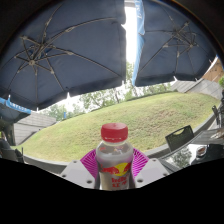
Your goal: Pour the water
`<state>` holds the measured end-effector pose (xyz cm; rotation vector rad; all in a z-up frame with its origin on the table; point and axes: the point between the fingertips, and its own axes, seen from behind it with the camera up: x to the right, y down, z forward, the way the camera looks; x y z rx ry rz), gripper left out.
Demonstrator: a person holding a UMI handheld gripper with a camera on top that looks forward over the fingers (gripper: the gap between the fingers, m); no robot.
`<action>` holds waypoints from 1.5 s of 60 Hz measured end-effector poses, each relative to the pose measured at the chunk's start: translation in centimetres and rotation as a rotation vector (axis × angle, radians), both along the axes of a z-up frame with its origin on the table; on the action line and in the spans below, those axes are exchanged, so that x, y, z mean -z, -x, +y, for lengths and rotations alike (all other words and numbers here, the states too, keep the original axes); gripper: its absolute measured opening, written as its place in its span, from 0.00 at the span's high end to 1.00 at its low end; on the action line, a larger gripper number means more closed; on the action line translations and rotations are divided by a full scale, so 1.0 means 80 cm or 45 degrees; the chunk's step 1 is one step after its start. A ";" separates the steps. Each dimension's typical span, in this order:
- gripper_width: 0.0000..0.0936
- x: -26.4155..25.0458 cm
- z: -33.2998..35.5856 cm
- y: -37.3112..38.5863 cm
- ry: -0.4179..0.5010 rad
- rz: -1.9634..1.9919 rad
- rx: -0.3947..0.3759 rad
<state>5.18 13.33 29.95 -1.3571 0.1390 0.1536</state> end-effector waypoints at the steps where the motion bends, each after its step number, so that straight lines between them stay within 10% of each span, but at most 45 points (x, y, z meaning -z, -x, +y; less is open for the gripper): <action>1: 0.59 0.016 0.008 -0.006 0.032 -0.006 -0.001; 15: 0.59 0.206 0.063 -0.006 0.342 -0.279 -0.109; 31: 0.56 0.239 0.052 -0.014 0.403 -0.250 -0.155; 39: 0.38 0.248 0.052 -0.002 0.483 -0.305 -0.164; 43: 0.09 0.255 0.039 -0.007 0.552 -0.382 -0.163; 55: 0.11 0.223 -0.057 -0.017 0.509 -0.502 -0.057; 90: 0.10 0.255 -0.271 0.111 0.454 -0.537 -0.166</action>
